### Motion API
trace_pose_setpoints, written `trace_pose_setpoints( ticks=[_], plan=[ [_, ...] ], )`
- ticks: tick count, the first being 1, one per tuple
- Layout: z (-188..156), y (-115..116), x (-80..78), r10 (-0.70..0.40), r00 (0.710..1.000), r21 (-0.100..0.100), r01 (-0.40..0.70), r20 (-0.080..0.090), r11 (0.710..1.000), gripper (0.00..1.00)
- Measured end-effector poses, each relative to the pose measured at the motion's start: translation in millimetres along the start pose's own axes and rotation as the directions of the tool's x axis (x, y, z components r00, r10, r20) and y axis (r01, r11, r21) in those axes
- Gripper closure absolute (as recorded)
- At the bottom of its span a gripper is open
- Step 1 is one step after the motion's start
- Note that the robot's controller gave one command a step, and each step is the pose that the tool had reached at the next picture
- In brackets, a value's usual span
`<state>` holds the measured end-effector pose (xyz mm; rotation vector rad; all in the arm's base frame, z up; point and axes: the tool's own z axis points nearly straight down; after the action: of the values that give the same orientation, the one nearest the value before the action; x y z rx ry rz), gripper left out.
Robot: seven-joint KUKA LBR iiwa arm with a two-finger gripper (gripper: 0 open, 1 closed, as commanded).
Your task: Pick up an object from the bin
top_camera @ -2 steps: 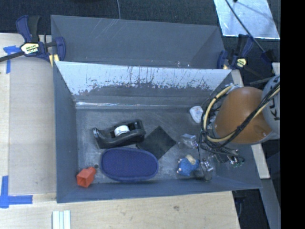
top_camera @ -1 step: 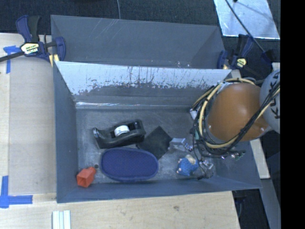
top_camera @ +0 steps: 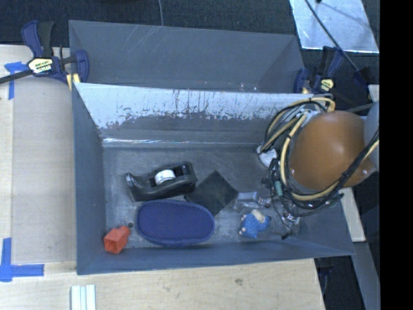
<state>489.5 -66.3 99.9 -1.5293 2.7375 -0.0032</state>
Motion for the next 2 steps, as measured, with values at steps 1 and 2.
trace_pose_setpoints(
  ticks=[1, 2],
  plan=[
    [30.9, 13.9, -7.2, -0.257, 0.966, -0.007, 0.257, -0.002, 0.966, 0.0],
    [31.2, 14.1, -7.1, -0.257, 0.967, -0.008, 0.257, -0.002, 0.967, 0.0]
  ],
)
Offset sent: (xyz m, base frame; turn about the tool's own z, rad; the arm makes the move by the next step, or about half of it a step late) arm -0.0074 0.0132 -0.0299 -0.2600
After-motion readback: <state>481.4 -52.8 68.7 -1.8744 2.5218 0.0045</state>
